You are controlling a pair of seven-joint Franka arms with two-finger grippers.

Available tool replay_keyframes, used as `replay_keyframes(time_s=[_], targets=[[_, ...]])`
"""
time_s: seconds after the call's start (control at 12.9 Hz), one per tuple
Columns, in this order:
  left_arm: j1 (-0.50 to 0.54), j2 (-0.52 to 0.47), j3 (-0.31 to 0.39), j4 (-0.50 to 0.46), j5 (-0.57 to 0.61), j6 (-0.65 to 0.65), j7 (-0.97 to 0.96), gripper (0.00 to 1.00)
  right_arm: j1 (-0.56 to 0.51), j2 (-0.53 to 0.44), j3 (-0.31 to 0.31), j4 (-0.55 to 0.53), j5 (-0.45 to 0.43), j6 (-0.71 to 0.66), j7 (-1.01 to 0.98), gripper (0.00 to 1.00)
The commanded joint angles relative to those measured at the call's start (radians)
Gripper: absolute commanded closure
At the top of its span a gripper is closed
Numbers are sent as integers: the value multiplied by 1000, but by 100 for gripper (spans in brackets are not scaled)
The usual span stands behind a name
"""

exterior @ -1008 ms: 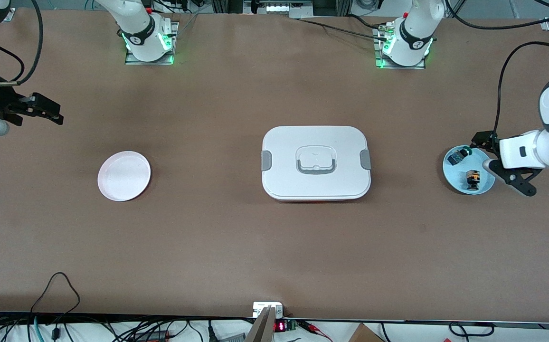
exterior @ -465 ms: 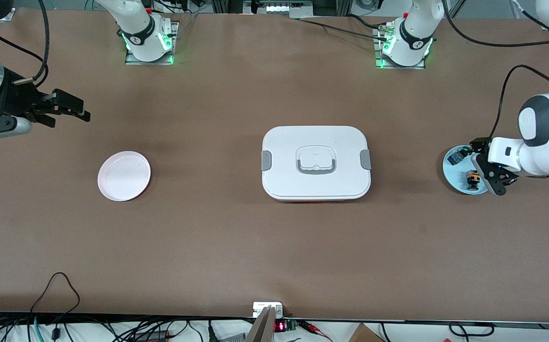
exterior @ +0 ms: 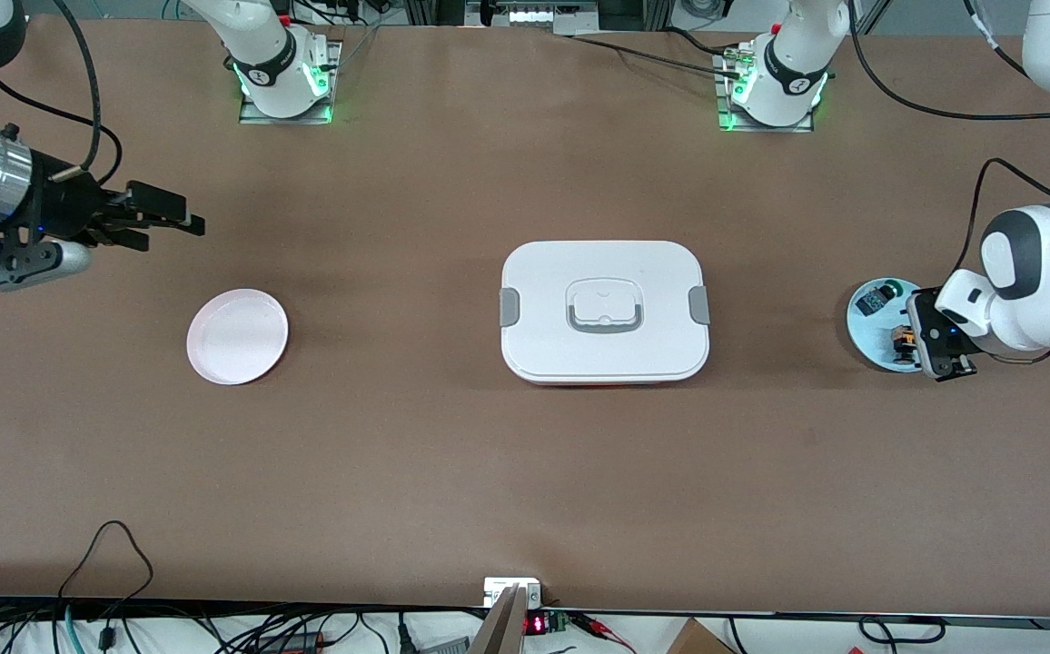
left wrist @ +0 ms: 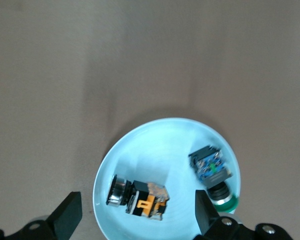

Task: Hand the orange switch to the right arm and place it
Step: 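Grasp the orange switch with the left gripper while the right gripper advances, then lift the orange switch with the left gripper while the right gripper waits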

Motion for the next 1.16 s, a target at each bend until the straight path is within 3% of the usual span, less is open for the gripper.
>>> replay_keyframes(time_s=[0.0, 0.23, 0.39, 0.7, 1.09], targets=[[26, 16, -14, -6, -13, 46, 157, 1, 4, 5, 0, -7, 105, -50, -28, 0], [29, 13, -30, -13, -14, 43, 263, 1, -2, 69, -2, -21, 464, -32, -28, 0], [44, 3, -31, -37, -18, 45, 285, 1, 4, 106, -2, -23, 612, -29, -48, 0], [78, -7, -33, -101, -18, 92, 297, 0, 13, 122, 0, -101, 860, 20, -104, 0], [113, -4, -57, -128, -18, 161, 302, 0, 97, 123, 1, -127, 1087, 150, -114, 0]])
